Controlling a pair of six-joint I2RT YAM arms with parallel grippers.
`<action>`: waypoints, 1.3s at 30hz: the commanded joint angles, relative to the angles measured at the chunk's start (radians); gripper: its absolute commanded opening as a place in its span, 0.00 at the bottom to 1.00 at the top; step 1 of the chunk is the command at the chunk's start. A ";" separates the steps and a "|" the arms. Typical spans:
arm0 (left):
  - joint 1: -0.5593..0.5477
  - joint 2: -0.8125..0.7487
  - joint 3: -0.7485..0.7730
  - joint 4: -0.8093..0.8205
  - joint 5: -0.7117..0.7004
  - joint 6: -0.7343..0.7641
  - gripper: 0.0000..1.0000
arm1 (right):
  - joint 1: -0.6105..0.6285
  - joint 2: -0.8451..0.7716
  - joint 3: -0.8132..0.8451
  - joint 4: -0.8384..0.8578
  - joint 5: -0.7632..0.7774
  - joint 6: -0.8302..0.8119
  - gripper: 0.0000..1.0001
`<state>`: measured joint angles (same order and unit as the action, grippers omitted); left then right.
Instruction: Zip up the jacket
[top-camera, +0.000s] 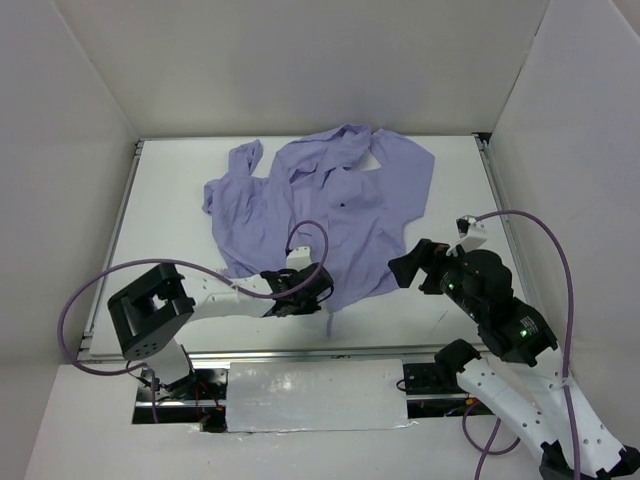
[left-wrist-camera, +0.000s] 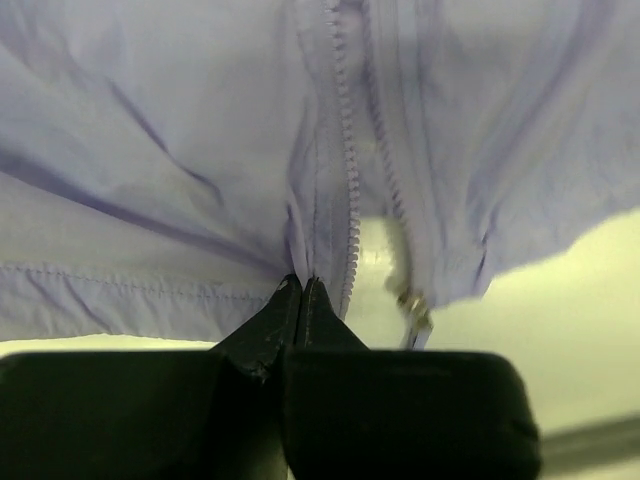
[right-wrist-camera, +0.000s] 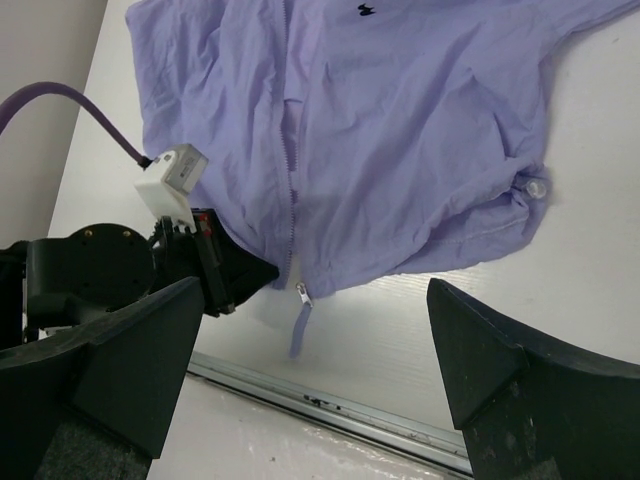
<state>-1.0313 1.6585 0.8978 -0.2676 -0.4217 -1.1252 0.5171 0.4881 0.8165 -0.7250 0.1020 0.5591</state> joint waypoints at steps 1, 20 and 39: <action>0.002 -0.071 -0.068 0.057 0.135 0.025 0.00 | 0.000 0.021 -0.016 0.045 -0.044 -0.013 1.00; 0.108 -0.517 -0.631 0.717 0.213 -0.255 0.00 | 0.119 0.254 -0.208 0.213 -0.135 0.078 0.73; 0.106 -0.506 -0.728 1.035 0.181 -0.378 0.00 | 0.330 0.661 -0.085 0.283 0.103 0.102 0.66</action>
<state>-0.9268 1.1732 0.1570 0.7410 -0.2047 -1.4776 0.8280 1.1107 0.6720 -0.4995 0.1497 0.6544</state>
